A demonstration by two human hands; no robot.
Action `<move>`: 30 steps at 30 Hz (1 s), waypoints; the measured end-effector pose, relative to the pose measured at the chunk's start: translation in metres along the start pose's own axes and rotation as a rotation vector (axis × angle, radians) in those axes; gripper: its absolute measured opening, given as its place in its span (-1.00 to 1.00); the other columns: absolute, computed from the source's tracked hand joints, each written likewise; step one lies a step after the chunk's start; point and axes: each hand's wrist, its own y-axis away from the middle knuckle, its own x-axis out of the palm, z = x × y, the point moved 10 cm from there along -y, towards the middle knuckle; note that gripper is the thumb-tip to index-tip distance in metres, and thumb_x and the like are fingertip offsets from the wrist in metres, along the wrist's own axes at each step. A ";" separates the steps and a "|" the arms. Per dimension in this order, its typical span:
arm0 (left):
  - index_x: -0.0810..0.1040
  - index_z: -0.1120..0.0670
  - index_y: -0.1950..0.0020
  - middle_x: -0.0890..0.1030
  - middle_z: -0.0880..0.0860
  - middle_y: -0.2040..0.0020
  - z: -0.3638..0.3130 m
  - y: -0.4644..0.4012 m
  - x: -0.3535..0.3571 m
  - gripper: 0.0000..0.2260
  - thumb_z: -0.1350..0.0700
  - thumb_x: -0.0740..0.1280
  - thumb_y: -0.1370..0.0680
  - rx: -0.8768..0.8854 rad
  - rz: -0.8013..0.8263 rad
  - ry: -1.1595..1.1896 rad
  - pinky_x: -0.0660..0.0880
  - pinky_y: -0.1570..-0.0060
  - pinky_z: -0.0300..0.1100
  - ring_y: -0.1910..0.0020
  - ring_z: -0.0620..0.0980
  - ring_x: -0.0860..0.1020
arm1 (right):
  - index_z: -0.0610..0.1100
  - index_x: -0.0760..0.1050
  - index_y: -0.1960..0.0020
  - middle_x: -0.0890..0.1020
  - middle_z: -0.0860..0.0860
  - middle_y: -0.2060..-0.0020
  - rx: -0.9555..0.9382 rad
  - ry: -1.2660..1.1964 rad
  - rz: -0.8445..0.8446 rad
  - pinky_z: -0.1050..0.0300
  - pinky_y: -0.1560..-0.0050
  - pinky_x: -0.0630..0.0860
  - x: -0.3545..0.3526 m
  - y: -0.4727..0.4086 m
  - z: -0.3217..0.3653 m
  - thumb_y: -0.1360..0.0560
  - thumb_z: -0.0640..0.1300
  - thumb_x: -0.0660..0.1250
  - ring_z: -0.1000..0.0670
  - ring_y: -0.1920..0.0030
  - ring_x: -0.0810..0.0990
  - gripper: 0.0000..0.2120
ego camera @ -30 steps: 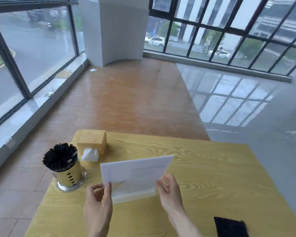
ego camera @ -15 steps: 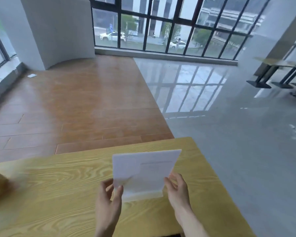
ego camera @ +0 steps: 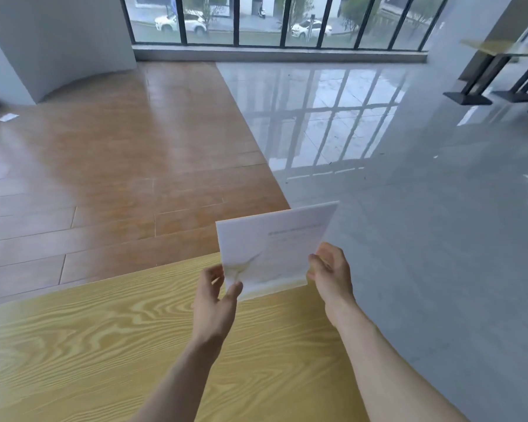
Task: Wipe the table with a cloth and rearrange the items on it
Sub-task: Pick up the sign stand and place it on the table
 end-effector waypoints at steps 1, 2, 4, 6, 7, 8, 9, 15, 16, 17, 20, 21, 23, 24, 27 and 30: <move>0.47 -0.06 -0.26 0.57 -0.14 -0.26 0.001 -0.006 0.007 -0.67 0.21 0.38 -0.55 -0.002 0.007 0.001 0.42 -0.15 -0.15 -0.31 -0.10 0.52 | 0.00 0.43 -0.37 0.55 0.08 -0.27 0.000 -0.001 -0.006 -0.13 -0.39 0.51 -0.002 -0.009 0.001 -0.60 -0.18 0.32 -0.06 -0.32 0.58 -0.64; 0.46 -0.05 -0.26 0.56 -0.14 -0.26 0.002 -0.011 0.013 -0.67 0.22 0.37 -0.55 -0.004 0.015 0.004 0.42 -0.15 -0.16 -0.31 -0.11 0.52 | 0.03 0.44 -0.33 0.56 0.12 -0.21 0.000 0.002 -0.013 -0.13 -0.39 0.52 -0.004 -0.018 0.000 -0.59 -0.18 0.33 -0.06 -0.31 0.59 -0.66; 0.45 -0.02 -0.27 0.56 -0.17 -0.23 0.004 -0.018 0.024 -0.66 0.26 0.36 -0.55 -0.007 0.029 0.002 0.41 -0.13 -0.19 -0.31 -0.12 0.51 | 0.04 0.45 -0.29 0.56 0.21 -0.12 0.008 0.004 -0.022 -0.15 -0.37 0.53 -0.007 -0.031 -0.003 -0.58 -0.18 0.33 -0.06 -0.29 0.61 -0.69; 0.44 -0.03 -0.26 0.55 -0.17 -0.23 0.006 -0.022 0.032 -0.66 0.28 0.35 -0.55 -0.008 0.043 -0.002 0.42 -0.11 -0.20 -0.33 -0.12 0.51 | 0.03 0.44 -0.30 0.54 0.26 -0.09 0.017 0.000 -0.020 -0.16 -0.37 0.53 -0.009 -0.039 -0.005 -0.59 -0.19 0.33 -0.06 -0.29 0.60 -0.69; 0.44 -0.03 -0.26 0.55 -0.15 -0.25 0.007 -0.024 0.035 -0.65 0.28 0.35 -0.55 -0.009 0.052 -0.005 0.43 -0.11 -0.21 -0.34 -0.11 0.50 | 0.03 0.43 -0.31 0.53 0.27 -0.09 0.021 0.000 -0.014 -0.16 -0.37 0.53 -0.009 -0.042 -0.006 -0.59 -0.19 0.33 -0.06 -0.29 0.59 -0.68; 0.43 -0.03 -0.27 0.55 -0.13 -0.28 0.009 -0.027 0.037 -0.64 0.28 0.35 -0.55 -0.008 0.057 -0.011 0.43 -0.12 -0.20 -0.35 -0.11 0.49 | 0.03 0.43 -0.32 0.53 0.28 -0.08 0.026 0.004 -0.008 -0.16 -0.38 0.53 -0.009 -0.043 -0.006 -0.59 -0.19 0.33 -0.06 -0.30 0.59 -0.67; 0.42 -0.03 -0.29 0.53 -0.11 -0.31 0.010 -0.029 0.039 -0.62 0.28 0.36 -0.54 -0.008 0.058 -0.017 0.43 -0.16 -0.19 -0.37 -0.11 0.48 | 0.04 0.42 -0.32 0.52 0.28 -0.09 0.035 0.010 -0.003 -0.15 -0.38 0.53 -0.009 -0.045 -0.008 -0.59 -0.18 0.33 -0.06 -0.30 0.59 -0.66; 0.37 -0.09 -0.36 0.47 -0.12 -0.39 0.011 -0.030 0.041 -0.50 0.21 0.41 -0.49 0.011 0.064 -0.105 0.44 -0.33 -0.03 -0.40 -0.13 0.43 | 0.07 0.36 -0.42 0.49 0.17 -0.20 0.044 0.055 0.028 -0.19 -0.39 0.51 -0.004 -0.045 -0.008 -0.60 -0.15 0.32 -0.07 -0.32 0.55 -0.58; 0.36 -0.09 -0.38 0.46 -0.13 -0.40 0.011 -0.030 0.041 -0.49 0.20 0.42 -0.49 0.008 0.068 -0.116 0.43 -0.35 -0.01 -0.40 -0.13 0.43 | 0.07 0.35 -0.43 0.49 0.19 -0.19 0.047 0.061 0.028 -0.19 -0.39 0.50 -0.003 -0.044 -0.007 -0.60 -0.14 0.32 -0.08 -0.32 0.56 -0.57; 0.35 -0.08 -0.41 0.45 -0.13 -0.40 0.012 -0.030 0.040 -0.47 0.19 0.42 -0.49 0.004 0.071 -0.126 0.43 -0.36 0.00 -0.41 -0.13 0.42 | 0.07 0.35 -0.45 0.50 0.22 -0.16 0.050 0.063 0.026 -0.18 -0.39 0.50 -0.003 -0.043 -0.007 -0.60 -0.13 0.32 -0.07 -0.31 0.56 -0.56; 0.33 -0.06 -0.46 0.42 -0.12 -0.44 0.010 -0.027 0.039 -0.43 0.17 0.42 -0.50 -0.001 0.091 -0.161 0.39 -0.34 -0.06 -0.42 -0.14 0.39 | 0.06 0.35 -0.46 0.51 0.19 -0.19 0.048 0.066 0.018 -0.19 -0.38 0.51 -0.003 -0.039 -0.007 -0.59 -0.12 0.31 -0.07 -0.29 0.56 -0.54; 0.32 -0.06 -0.48 0.40 -0.11 -0.46 0.009 -0.026 0.039 -0.42 0.17 0.42 -0.50 -0.002 0.099 -0.173 0.37 -0.33 -0.09 -0.42 -0.15 0.38 | 0.06 0.34 -0.48 0.51 0.15 -0.24 0.046 0.067 0.011 -0.19 -0.38 0.51 -0.003 -0.037 -0.005 -0.60 -0.12 0.31 -0.08 -0.30 0.56 -0.53; 0.29 -0.04 -0.52 0.38 -0.09 -0.49 0.006 -0.024 0.037 -0.39 0.16 0.42 -0.51 -0.001 0.110 -0.198 0.35 -0.34 -0.10 -0.43 -0.14 0.36 | 0.04 0.30 -0.53 0.49 0.07 -0.37 0.047 0.080 -0.021 -0.18 -0.39 0.50 -0.006 -0.032 -0.003 -0.60 -0.13 0.30 -0.08 -0.34 0.55 -0.48; 0.27 -0.03 -0.54 0.36 -0.07 -0.51 0.005 -0.022 0.035 -0.37 0.15 0.42 -0.52 0.001 0.110 -0.211 0.35 -0.37 -0.07 -0.45 -0.12 0.35 | 0.03 0.29 -0.54 0.47 0.04 -0.43 0.053 0.089 -0.049 -0.18 -0.40 0.49 -0.009 -0.029 -0.004 -0.60 -0.12 0.30 -0.08 -0.35 0.54 -0.47; 0.25 -0.04 -0.56 0.34 -0.09 -0.53 0.003 -0.011 0.020 -0.35 0.13 0.43 -0.52 0.014 0.111 -0.254 0.34 -0.44 0.02 -0.49 -0.11 0.33 | 0.03 0.30 -0.54 0.47 0.01 -0.46 0.073 0.102 -0.120 -0.19 -0.40 0.48 -0.017 -0.016 -0.012 -0.60 -0.08 0.31 -0.14 -0.33 0.56 -0.47; 0.26 -0.10 -0.55 0.35 -0.11 -0.52 0.006 0.006 -0.013 -0.36 0.09 0.43 -0.52 0.036 0.098 -0.322 0.34 -0.42 -0.03 -0.48 -0.11 0.34 | -0.02 0.36 -0.50 0.54 -0.03 -0.41 0.096 0.153 -0.139 -0.07 -0.30 0.49 -0.009 0.010 -0.023 -0.61 -0.07 0.32 -0.18 -0.32 0.57 -0.53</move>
